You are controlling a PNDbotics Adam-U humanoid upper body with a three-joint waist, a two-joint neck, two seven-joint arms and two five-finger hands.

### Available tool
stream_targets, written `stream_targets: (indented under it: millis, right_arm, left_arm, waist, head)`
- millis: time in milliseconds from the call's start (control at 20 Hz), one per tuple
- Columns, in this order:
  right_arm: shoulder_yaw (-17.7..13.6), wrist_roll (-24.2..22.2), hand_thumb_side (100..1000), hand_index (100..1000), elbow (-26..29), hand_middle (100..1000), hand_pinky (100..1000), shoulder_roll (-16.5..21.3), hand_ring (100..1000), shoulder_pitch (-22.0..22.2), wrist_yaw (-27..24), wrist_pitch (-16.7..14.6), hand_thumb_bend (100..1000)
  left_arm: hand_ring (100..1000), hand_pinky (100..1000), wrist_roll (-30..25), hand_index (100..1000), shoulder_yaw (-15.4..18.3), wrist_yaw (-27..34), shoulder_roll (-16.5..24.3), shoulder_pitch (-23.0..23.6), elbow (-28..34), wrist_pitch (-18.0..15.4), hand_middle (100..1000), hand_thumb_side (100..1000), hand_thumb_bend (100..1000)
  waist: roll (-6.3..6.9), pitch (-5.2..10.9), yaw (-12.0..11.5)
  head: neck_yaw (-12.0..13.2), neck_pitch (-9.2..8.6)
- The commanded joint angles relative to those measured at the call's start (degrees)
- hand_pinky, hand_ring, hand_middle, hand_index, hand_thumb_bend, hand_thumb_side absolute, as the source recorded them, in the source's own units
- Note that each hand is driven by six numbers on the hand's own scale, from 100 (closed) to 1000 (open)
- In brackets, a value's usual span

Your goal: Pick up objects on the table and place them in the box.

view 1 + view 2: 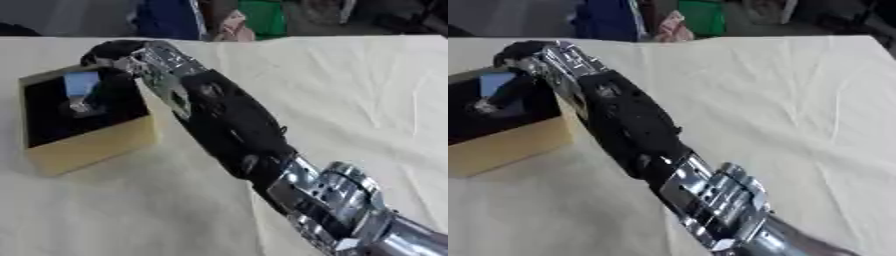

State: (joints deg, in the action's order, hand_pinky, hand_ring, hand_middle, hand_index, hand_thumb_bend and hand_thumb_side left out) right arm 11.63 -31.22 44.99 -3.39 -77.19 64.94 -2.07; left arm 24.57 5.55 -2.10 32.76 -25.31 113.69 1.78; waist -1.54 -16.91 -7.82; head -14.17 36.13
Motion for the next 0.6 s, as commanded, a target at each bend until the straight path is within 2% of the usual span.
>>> stream_targets:
  millis: [50, 100, 250, 300, 400, 600]
  right_arm:
    - [-0.42, 0.51, 844, 1000, 2.94, 1000, 909, 0.76, 925, -1.72, -0.89, -0.02, 437]
    - [-0.32, 0.45, 823, 1000, 3.73, 1000, 898, 1.31, 915, -1.79, -1.56, -0.13, 406]
    - [0.09, -0.15, 823, 1000, 5.19, 1000, 898, 2.19, 915, -1.8, -3.03, 0.03, 406]
    - [0.13, -0.14, 760, 1000, 5.64, 985, 876, 2.53, 893, -1.93, -3.41, -0.01, 306]
    - [0.42, 0.28, 728, 1000, 7.84, 986, 876, 4.64, 893, -1.8, -4.83, -1.19, 276]
    - [1.17, -0.49, 729, 1000, 13.47, 947, 852, 10.24, 871, -0.05, -8.31, -3.07, 251]
  left_arm:
    - [802, 723, -0.08, 785, 0.36, 0.16, 1.09, -0.6, 0.9, -0.02, 699, 891, 112]
    - [802, 723, -0.06, 785, 0.39, 0.14, 1.12, -0.51, 0.9, 0.01, 699, 891, 113]
    - [802, 723, -0.03, 785, 0.43, 0.12, 1.15, -0.43, 0.9, 0.03, 699, 891, 113]
    - [802, 722, 0.02, 785, 0.5, 0.08, 1.21, -0.22, 0.9, 0.1, 699, 891, 112]
    - [803, 722, 0.28, 785, 0.85, -0.1, 1.46, 0.42, 0.9, 0.26, 699, 889, 111]
    - [803, 721, 0.59, 784, 1.11, -0.36, 1.79, 1.0, 0.9, 0.31, 699, 889, 111]
  waist:
    - [0.49, 1.42, 0.05]
    - [0.48, 1.49, 0.15]
    - [0.46, 1.55, 0.24]
    - [0.49, 1.69, 0.49]
    - [0.61, 1.93, 1.45]
    - [0.89, 2.1, 2.55]
  head:
    - [0.37, -0.65]
    - [0.42, -0.6]
    - [0.46, -0.56]
    - [0.85, -0.46]
    - [1.91, -0.3]
    - [3.21, -0.25]
